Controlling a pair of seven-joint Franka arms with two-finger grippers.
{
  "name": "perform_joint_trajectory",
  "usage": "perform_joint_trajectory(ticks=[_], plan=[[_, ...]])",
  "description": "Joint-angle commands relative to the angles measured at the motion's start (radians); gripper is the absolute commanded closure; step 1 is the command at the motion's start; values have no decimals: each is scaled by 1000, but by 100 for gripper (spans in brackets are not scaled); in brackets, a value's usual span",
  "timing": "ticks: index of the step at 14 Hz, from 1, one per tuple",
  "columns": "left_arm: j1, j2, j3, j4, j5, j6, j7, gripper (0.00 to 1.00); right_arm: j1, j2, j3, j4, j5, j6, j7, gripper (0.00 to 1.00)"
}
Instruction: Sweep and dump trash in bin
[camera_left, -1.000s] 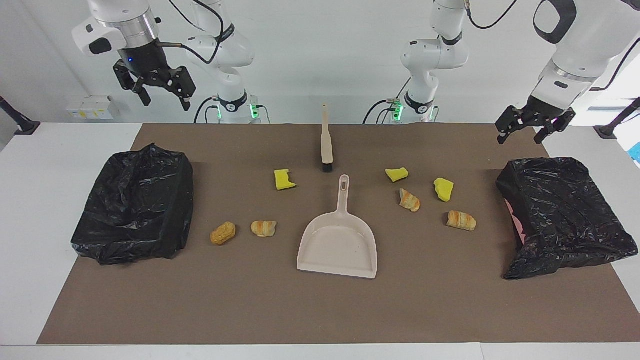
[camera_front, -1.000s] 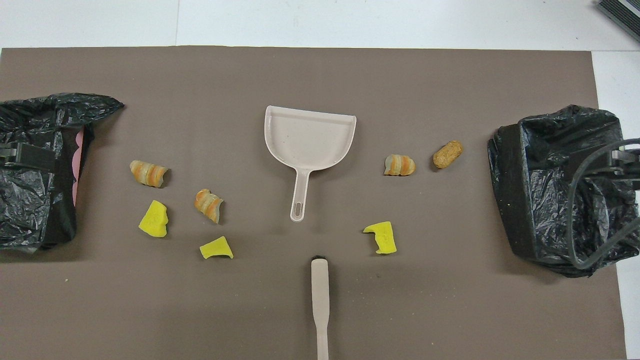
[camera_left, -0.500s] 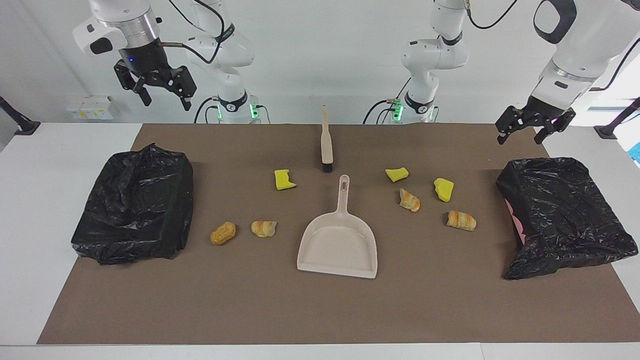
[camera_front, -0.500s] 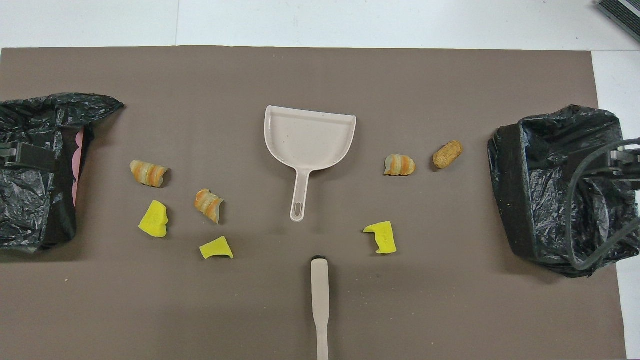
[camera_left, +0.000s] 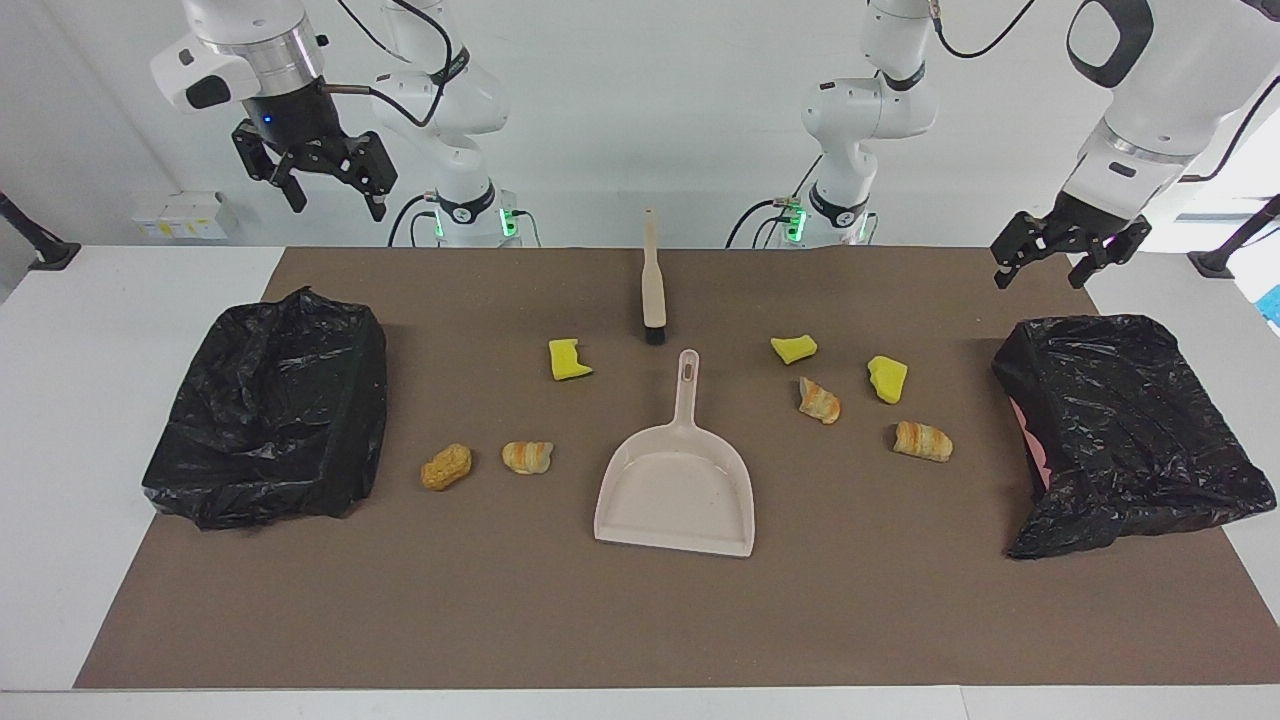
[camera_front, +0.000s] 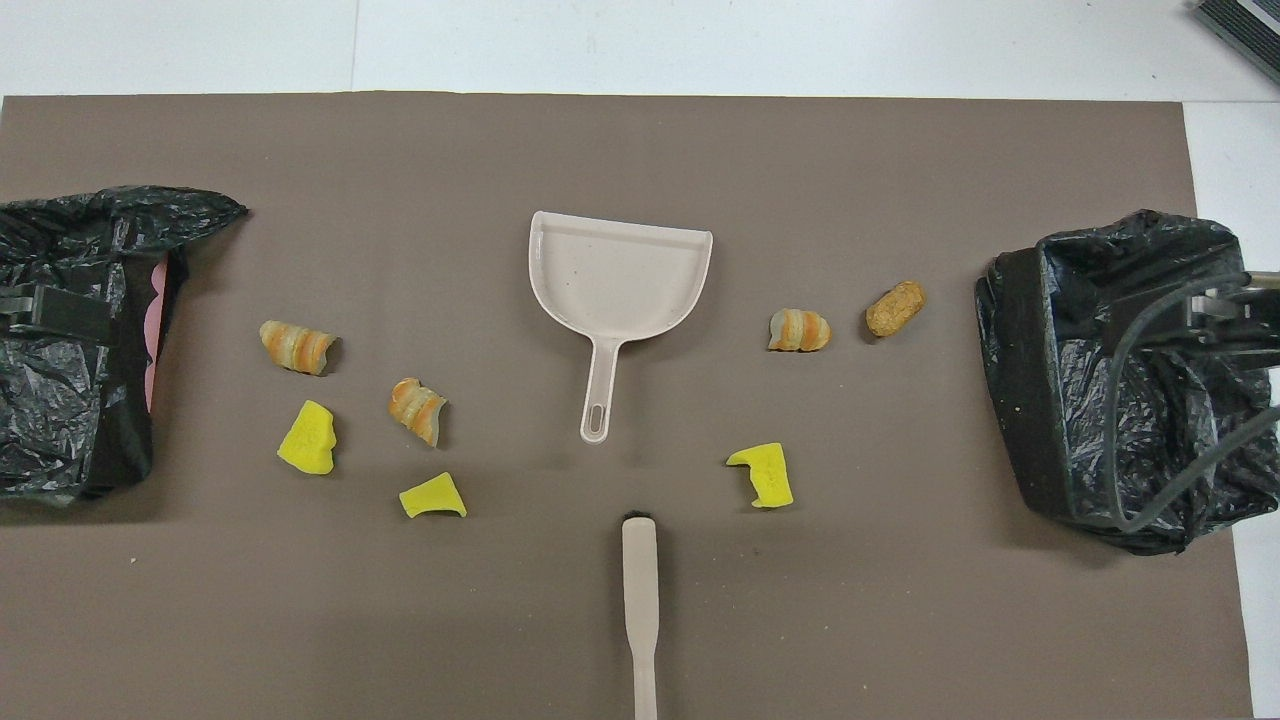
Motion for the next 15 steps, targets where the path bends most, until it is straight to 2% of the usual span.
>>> perform_joint_trajectory(ticks=[1,5,12,15], plan=[[1,-8,1,5,5,-8,4,0,68,40,4,-15,7,74,79,0],[1,-8,1,7,5,-8,6,0,166,130,4,-9,1,168,194,0],[1,-8,1,5,5,-8,4,0,375,284,4,-9,18,318,525,0],[1,-8,1,7,5,-8,4,0,430,335,8,-9,21,363,562,0]])
